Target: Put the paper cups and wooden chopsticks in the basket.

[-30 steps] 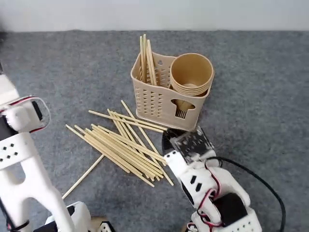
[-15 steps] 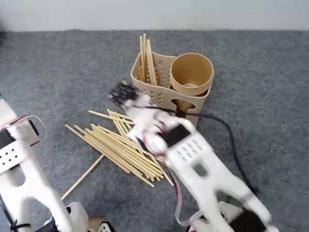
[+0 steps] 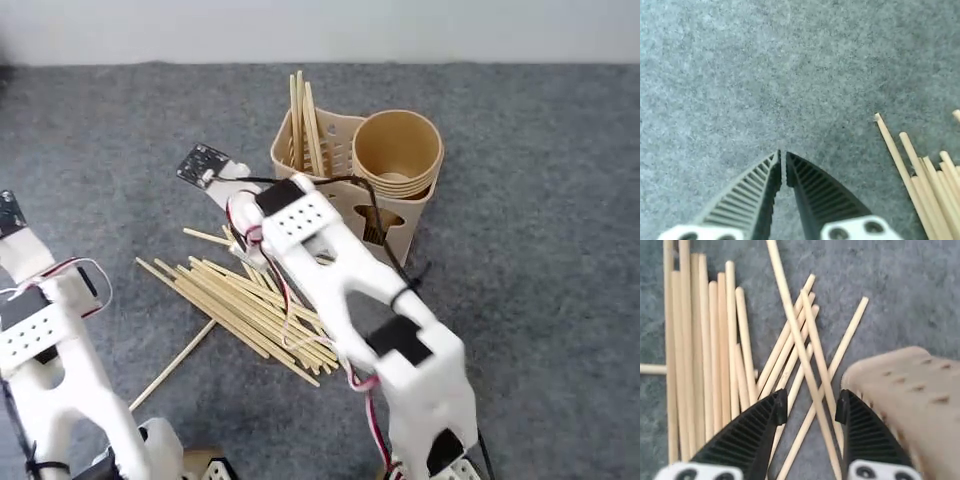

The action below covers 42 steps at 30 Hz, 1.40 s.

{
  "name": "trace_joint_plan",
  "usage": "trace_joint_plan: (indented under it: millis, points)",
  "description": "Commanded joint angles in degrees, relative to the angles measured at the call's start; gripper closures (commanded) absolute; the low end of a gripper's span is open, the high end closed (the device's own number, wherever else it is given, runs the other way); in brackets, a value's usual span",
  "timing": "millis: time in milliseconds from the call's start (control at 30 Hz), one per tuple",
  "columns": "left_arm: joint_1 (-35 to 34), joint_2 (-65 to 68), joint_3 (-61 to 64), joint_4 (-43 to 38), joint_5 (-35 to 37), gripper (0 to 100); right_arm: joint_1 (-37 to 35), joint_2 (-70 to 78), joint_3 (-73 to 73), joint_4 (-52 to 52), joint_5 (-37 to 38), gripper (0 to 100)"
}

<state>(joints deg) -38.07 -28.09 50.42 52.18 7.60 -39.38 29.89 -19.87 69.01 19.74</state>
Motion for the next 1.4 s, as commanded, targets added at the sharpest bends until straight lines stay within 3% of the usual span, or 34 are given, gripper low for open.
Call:
trace_joint_plan:
  millis: [0, 333, 533, 733, 1367]
  points:
    - [-0.5, -2.2, 0.2, -2.4, 1.1, 98, -1.1, 5.4, -10.5, 0.7, 0.6, 81.9]
    - [-0.5, -2.2, 0.6, -3.0, 1.1, 98, -2.6, 21.0, -26.5, 0.7, 3.6, 82.1]
    - [-0.5, -2.2, 1.0, -3.0, 1.1, 98, -1.7, 24.7, -28.9, 2.9, 3.7, 82.8]
    - [-0.5, -2.2, 1.0, -3.0, 1.1, 98, -1.5, 22.6, -28.9, 4.6, 3.9, 99.3]
    - [-0.5, -2.1, 1.1, -2.6, 1.1, 98, -1.9, 6.8, -28.9, 16.1, 3.6, 98.9]
